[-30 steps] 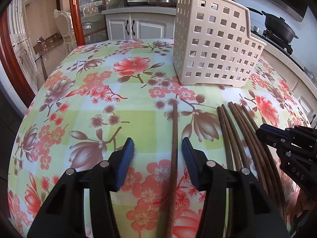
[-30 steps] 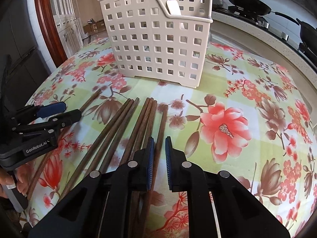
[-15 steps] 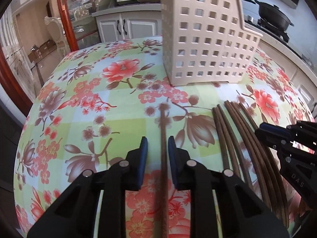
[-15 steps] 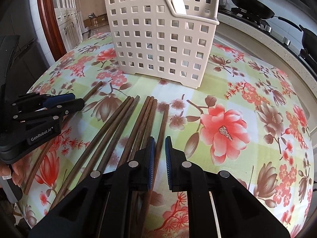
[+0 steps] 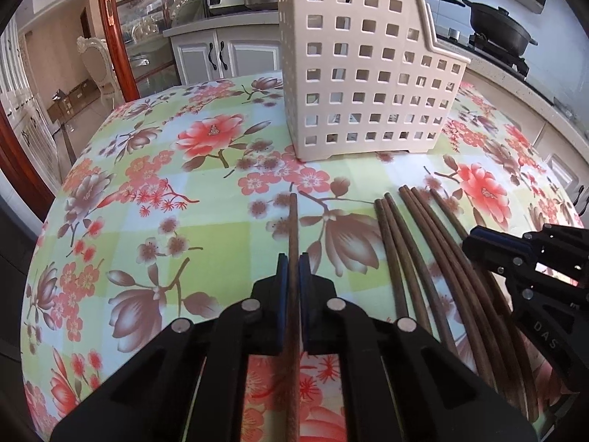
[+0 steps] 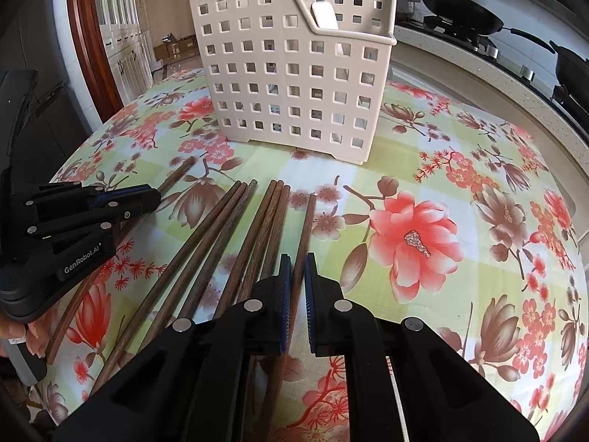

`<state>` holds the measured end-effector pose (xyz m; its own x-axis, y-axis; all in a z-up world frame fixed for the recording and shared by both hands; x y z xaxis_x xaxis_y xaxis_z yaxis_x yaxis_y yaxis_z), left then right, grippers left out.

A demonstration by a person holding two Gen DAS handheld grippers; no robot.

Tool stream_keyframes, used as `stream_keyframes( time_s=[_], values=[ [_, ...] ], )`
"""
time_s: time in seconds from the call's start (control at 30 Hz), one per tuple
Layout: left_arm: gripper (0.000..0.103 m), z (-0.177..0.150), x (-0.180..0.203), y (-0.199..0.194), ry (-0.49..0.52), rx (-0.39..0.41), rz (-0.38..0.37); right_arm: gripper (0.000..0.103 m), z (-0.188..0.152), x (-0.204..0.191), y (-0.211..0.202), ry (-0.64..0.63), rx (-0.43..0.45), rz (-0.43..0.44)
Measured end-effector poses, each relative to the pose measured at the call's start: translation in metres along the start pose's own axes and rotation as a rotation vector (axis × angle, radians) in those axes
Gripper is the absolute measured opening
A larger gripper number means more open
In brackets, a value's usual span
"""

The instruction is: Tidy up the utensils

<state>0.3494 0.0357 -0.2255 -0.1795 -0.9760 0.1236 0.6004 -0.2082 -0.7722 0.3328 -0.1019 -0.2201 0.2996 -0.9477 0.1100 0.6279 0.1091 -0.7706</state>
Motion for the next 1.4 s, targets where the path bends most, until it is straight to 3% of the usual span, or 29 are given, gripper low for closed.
stream_keyframes(
  time_s=[0.3,0.6,1.4],
  values=[
    [0.006,0.004,0.012,-0.031,-0.023,0.076,-0.037,0.007,0.009,0.005,-0.023,0.051,0.063,0.029],
    [0.006,0.025,0.024,-0.093,-0.017,0.208,-0.048,0.007,0.038,0.010,-0.084,0.075,0.199,0.052],
    [0.006,0.040,0.053,-0.205,0.045,0.425,-0.037,0.007,0.053,0.020,-0.192,0.066,0.398,0.012]
  ],
)
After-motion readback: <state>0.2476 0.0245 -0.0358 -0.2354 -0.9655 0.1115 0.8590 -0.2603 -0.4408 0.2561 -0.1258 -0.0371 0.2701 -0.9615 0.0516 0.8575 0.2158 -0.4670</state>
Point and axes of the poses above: each gripper's, at about its wrist camera, not at the fingertips, and y roughly the way its jaws point, x to its right, z to its top, the point moved 10 cm from there along y, roughly the way its jaws point, and after that the axes turned 10 degrees about -z, right-handed, at the moved point
